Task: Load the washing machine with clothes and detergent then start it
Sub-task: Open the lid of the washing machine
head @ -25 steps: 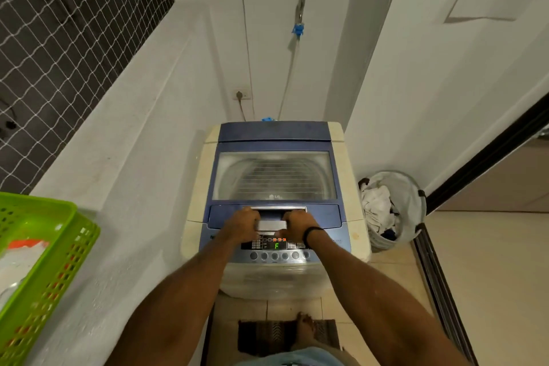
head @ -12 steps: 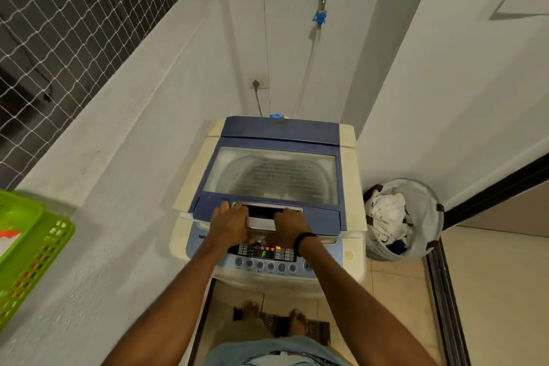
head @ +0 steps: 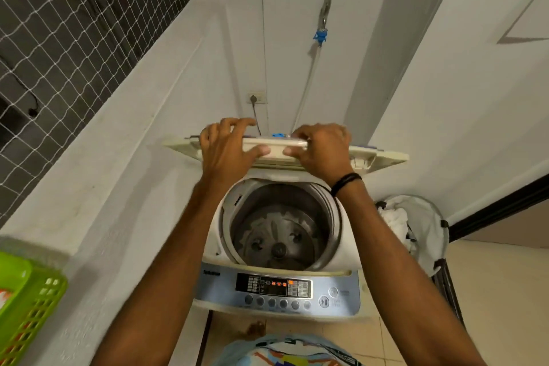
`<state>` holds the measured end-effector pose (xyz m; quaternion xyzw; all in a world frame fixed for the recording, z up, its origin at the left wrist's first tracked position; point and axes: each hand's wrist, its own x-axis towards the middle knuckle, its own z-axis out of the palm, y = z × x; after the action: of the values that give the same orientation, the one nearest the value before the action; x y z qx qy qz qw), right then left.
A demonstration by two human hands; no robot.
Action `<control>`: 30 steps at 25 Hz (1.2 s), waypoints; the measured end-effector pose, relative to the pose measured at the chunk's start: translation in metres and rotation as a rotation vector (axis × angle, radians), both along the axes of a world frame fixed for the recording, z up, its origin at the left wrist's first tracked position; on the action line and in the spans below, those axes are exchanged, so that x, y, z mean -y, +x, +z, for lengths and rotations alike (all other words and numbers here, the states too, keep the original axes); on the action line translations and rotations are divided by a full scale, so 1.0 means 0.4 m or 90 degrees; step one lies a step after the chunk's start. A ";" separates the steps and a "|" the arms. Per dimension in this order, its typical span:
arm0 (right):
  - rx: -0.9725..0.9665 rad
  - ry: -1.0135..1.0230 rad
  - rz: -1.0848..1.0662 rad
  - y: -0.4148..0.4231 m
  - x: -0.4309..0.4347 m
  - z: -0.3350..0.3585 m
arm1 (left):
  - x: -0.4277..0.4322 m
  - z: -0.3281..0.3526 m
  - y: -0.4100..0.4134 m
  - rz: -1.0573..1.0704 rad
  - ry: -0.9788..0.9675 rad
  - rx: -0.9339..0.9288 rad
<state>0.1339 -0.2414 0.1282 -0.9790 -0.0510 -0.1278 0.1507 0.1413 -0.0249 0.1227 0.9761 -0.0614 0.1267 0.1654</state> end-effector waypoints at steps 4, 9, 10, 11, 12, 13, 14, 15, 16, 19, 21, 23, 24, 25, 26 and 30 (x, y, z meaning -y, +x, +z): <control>0.160 0.012 -0.137 0.103 -0.044 -0.011 | 0.034 -0.037 0.139 0.056 0.043 0.126; 0.183 0.004 -0.183 0.291 -0.022 -0.005 | 0.063 -0.025 0.323 0.040 -0.001 0.183; 0.177 0.002 -0.188 0.327 -0.017 -0.004 | 0.068 -0.023 0.358 0.039 -0.008 0.174; 0.171 0.003 -0.192 0.360 -0.015 -0.004 | 0.072 -0.023 0.390 0.039 -0.014 0.163; 0.166 0.005 -0.197 0.391 -0.015 -0.005 | 0.078 -0.025 0.419 0.040 -0.019 0.152; 0.166 0.011 -0.203 0.416 -0.015 -0.009 | 0.082 -0.028 0.443 0.043 -0.023 0.147; 0.170 0.017 -0.212 0.434 -0.014 -0.012 | 0.085 -0.034 0.460 0.046 -0.025 0.151; 0.180 0.020 -0.220 0.448 -0.014 -0.016 | 0.088 -0.040 0.474 0.051 -0.028 0.160; 0.195 0.022 -0.229 0.458 -0.014 -0.021 | 0.091 -0.046 0.484 0.057 -0.033 0.169; 0.242 0.027 -0.248 0.472 -0.015 -0.036 | 0.095 -0.067 0.497 0.066 -0.056 0.202; 0.274 0.054 -0.257 0.471 -0.016 -0.042 | 0.094 -0.070 0.499 0.061 -0.074 0.221; 0.295 0.082 -0.272 0.461 -0.022 -0.046 | 0.096 -0.068 0.489 0.063 -0.083 0.225; 0.289 0.087 -0.284 0.453 -0.027 -0.046 | 0.100 -0.067 0.479 0.072 -0.084 0.221; 0.272 0.087 -0.296 0.445 -0.034 -0.046 | 0.104 -0.067 0.467 0.083 -0.086 0.214; 0.251 0.091 -0.304 0.435 -0.041 -0.047 | 0.106 -0.067 0.454 0.091 -0.088 0.204; 0.189 0.117 -0.264 0.362 -0.067 -0.088 | 0.098 -0.078 0.402 0.069 -0.064 0.156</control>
<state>0.2786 -0.2147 0.0931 -0.9213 0.1411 -0.3021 0.2003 0.3021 -0.0642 0.0916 0.9458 -0.0222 0.2562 0.1984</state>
